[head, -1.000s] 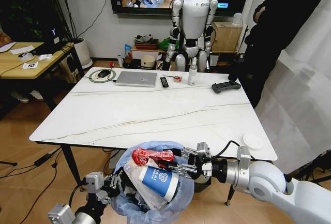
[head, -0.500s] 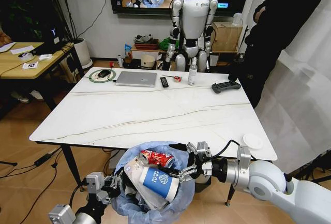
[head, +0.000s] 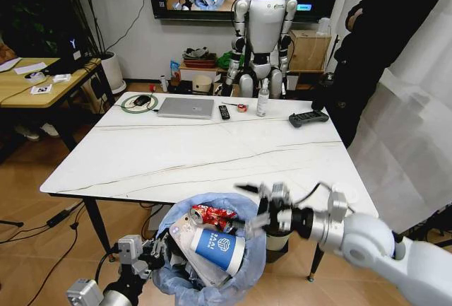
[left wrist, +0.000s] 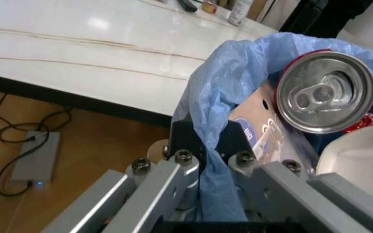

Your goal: Pick up the trash bin and place the trash from the table into it.

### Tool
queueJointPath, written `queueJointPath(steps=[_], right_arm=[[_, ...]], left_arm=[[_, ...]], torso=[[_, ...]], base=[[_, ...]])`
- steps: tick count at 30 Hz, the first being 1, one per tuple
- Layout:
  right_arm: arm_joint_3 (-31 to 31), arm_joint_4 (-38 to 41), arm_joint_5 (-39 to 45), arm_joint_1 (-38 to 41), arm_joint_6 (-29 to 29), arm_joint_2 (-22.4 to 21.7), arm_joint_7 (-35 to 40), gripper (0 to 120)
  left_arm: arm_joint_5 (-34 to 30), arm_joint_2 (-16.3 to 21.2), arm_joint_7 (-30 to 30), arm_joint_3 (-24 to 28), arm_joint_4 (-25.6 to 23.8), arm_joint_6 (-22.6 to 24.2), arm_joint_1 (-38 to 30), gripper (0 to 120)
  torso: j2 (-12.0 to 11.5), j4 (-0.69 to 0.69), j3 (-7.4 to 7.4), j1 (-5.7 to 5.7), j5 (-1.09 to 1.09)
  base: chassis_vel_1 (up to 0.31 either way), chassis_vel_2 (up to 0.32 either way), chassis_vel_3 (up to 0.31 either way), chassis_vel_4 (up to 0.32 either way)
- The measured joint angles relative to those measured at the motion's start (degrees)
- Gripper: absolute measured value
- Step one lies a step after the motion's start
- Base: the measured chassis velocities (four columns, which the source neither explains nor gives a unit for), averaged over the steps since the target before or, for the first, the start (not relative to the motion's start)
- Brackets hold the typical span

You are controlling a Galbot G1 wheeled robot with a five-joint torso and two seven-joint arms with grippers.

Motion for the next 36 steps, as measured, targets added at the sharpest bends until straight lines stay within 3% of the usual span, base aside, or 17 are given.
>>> queueJointPath(steps=[4, 11, 12, 17, 28, 36], right_arm=[[9.2, -0.1, 0.4, -3.5, -2.7, -1.2, 8.6, 100], [22.0, -1.4, -0.5, -11.8, -3.6, -1.4, 11.5, 100], [27.1, -1.7, -1.1, -15.9, -3.9, -0.7, 12.0, 100], [37.5, -2.5, -3.2, -23.9, -5.1, 3.2, 14.2, 100], [47.6, -3.0, -9.6, -33.5, -5.7, 14.4, 11.9, 100], [47.9, -3.5, -13.2, -35.4, -5.7, 17.1, 11.4, 100]], left_arm=[[0.1, 0.6, 0.1, 0.2, 0.6, -0.1, -0.3, 0], [0.0, 1.7, 0.1, 0.4, 1.1, -0.1, -1.0, 0], [-0.1, 2.1, 0.1, 0.5, 1.2, -0.2, -1.1, 0], [-0.1, 2.4, 0.2, 0.7, 1.3, -0.3, -1.1, 0], [0.2, 3.4, 0.4, 0.7, 1.5, -0.7, 0.4, 0], [0.2, 3.7, 0.4, 0.9, 1.0, -0.7, 0.6, 0]], torso=[[0.0, -0.01, 0.0, 0.01, 0.0], [0.0, -0.01, 0.0, 0.0, 0.0], [0.0, -0.02, 0.0, 0.0, -0.02], [0.0, -0.03, 0.0, 0.0, -0.01], [0.0, -0.02, 0.0, 0.0, 0.0], [0.0, -0.01, 0.0, 0.0, -0.03]], base=[[0.0, 0.0, 0.0, 0.0], [0.0, 0.0, 0.0, 0.0], [0.0, 0.0, 0.0, 0.0], [0.0, 0.0, 0.0, 0.0], [0.0, 0.0, 0.0, 0.0], [0.0, 0.0, 0.0, 0.0]])
